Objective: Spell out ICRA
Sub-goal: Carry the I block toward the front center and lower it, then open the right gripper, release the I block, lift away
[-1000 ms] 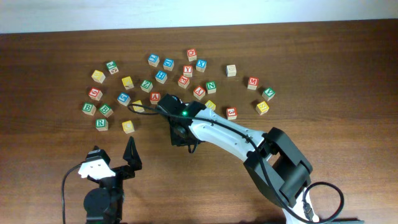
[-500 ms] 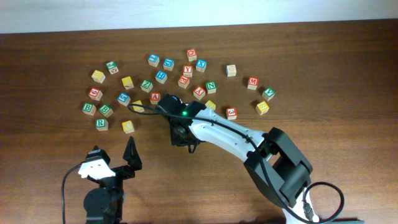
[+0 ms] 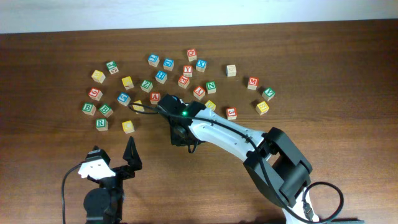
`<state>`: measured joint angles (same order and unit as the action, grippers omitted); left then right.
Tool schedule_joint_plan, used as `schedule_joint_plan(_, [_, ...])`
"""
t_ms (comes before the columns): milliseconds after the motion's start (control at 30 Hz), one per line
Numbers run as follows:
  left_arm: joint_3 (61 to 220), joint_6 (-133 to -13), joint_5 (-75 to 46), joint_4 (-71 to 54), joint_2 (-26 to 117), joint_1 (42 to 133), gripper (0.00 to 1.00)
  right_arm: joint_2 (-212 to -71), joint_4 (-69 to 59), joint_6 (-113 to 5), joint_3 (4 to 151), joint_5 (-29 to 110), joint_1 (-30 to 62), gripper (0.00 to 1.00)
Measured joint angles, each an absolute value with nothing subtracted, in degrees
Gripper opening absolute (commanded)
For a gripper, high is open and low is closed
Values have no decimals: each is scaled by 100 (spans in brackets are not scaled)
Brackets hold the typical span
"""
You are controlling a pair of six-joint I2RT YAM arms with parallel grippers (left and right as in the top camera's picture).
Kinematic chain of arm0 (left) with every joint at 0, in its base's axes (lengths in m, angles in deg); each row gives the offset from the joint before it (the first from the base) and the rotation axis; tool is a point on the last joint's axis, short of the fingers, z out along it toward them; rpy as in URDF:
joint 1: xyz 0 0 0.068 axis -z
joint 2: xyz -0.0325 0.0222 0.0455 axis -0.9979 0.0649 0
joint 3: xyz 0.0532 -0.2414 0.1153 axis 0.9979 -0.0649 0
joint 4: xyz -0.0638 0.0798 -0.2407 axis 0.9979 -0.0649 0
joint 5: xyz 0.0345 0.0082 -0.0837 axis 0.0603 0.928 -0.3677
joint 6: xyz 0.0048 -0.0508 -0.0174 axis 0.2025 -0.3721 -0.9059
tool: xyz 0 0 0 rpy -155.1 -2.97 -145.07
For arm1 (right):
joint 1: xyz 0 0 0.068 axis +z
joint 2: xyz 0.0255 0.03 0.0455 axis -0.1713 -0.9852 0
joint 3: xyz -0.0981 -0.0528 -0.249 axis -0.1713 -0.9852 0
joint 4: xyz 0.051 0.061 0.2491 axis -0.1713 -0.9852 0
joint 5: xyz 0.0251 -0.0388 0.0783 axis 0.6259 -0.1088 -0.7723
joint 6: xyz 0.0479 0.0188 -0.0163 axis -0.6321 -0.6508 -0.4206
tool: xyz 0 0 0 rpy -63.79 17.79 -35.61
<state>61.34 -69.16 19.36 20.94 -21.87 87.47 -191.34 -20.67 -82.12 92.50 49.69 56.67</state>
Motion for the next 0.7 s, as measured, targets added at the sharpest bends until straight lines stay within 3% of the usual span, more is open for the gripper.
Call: schedule_joint_plan(700, [6134,-6916,1936,2094,-2187,8747,99,-19143,-2489,-7854,9670,4891,5409,43])
